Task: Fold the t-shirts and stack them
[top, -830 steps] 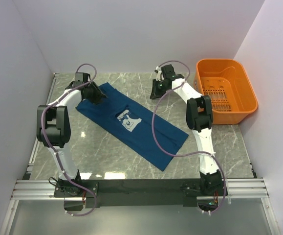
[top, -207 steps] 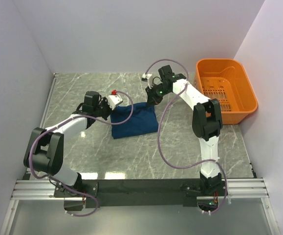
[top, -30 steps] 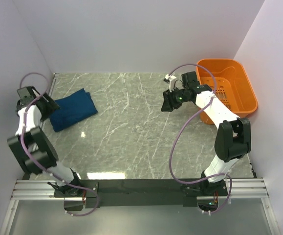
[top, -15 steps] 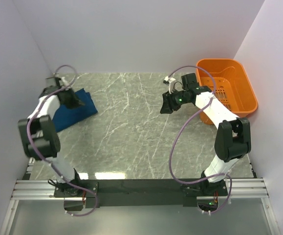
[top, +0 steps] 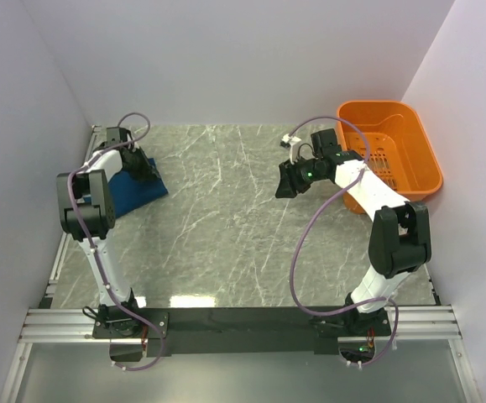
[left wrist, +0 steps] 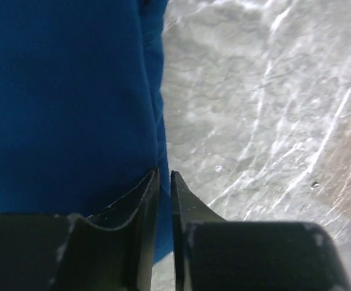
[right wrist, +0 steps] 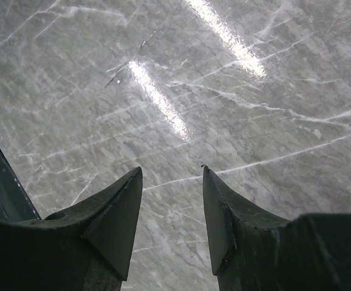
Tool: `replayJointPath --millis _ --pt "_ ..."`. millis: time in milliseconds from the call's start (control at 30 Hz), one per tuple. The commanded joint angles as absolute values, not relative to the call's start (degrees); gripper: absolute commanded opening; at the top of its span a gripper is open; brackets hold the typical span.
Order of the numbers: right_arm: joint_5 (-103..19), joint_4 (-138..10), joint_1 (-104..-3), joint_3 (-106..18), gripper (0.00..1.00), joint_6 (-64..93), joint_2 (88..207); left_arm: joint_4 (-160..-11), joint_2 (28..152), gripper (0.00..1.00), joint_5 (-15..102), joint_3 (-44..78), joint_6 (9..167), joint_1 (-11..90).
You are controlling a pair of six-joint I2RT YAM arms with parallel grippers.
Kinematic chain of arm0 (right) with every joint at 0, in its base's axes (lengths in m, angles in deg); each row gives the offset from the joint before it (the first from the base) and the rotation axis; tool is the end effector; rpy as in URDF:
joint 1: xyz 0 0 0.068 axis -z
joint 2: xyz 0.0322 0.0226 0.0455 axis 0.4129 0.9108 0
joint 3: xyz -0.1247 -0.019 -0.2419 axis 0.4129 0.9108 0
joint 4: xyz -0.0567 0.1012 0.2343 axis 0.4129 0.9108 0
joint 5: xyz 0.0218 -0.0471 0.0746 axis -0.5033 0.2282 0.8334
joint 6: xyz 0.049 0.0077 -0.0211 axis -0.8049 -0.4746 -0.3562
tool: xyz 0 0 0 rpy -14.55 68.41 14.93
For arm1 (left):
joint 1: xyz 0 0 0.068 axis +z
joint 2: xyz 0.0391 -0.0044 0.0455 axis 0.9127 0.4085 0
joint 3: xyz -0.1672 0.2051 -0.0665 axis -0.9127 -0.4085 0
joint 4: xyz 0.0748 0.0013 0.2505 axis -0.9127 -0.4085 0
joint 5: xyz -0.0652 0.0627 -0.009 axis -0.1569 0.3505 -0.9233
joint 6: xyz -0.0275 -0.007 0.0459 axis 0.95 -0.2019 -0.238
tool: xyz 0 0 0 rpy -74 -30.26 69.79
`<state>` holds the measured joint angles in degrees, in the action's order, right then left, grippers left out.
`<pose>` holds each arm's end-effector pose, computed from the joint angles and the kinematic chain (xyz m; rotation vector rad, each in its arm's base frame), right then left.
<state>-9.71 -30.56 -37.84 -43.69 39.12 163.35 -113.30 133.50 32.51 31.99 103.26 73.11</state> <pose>0.3438 0.1058 0.2574 -0.9078 2.2301 0.8451 0.4432 0.0443 0.1752 -0.6253 2.5078 -0.5563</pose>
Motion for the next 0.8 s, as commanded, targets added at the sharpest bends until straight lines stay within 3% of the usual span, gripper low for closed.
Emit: replayJointPath --millis 0,167,367,400,500,533,567,633,767 --pt "-9.70 -31.38 -37.39 -44.17 0.52 39.93 160.77 -113.01 134.20 0.20 32.62 32.05 103.10 72.66" --pt "-10.06 -30.24 -37.30 -45.66 0.52 40.01 161.65 -113.61 137.36 0.29 24.72 34.93 99.86 71.35" --pt "-13.39 -27.17 -37.30 -49.00 0.52 41.77 160.60 -111.60 130.35 0.51 25.14 39.60 97.57 69.84" --pt "-15.05 -26.38 -37.39 -49.53 0.52 42.03 160.25 -109.77 125.81 0.60 26.37 38.91 97.39 69.84" --pt "-19.70 -26.11 -37.04 -51.11 0.52 42.65 157.53 -105.47 117.80 0.72 28.22 34.09 96.25 69.93" --pt "-23.90 -26.98 -36.35 -51.64 0.52 41.61 154.22 -101.88 106.02 0.88 30.57 28.15 96.59 70.02" --pt "-23.94 -27.33 -35.99 -51.64 0.52 41.60 154.18 -101.84 105.90 0.88 30.60 26.00 96.60 70.02" --pt "-27.79 -28.21 -35.02 -51.12 0.53 40.55 151.12 -98.60 97.49 0.99 30.08 21.52 97.99 71.15" --pt "-34.04 -31.28 -32.56 -49.19 0.61 38.52 144.88 -96.21 83.27 0.99 21.12 10.19 103.26 75.46"
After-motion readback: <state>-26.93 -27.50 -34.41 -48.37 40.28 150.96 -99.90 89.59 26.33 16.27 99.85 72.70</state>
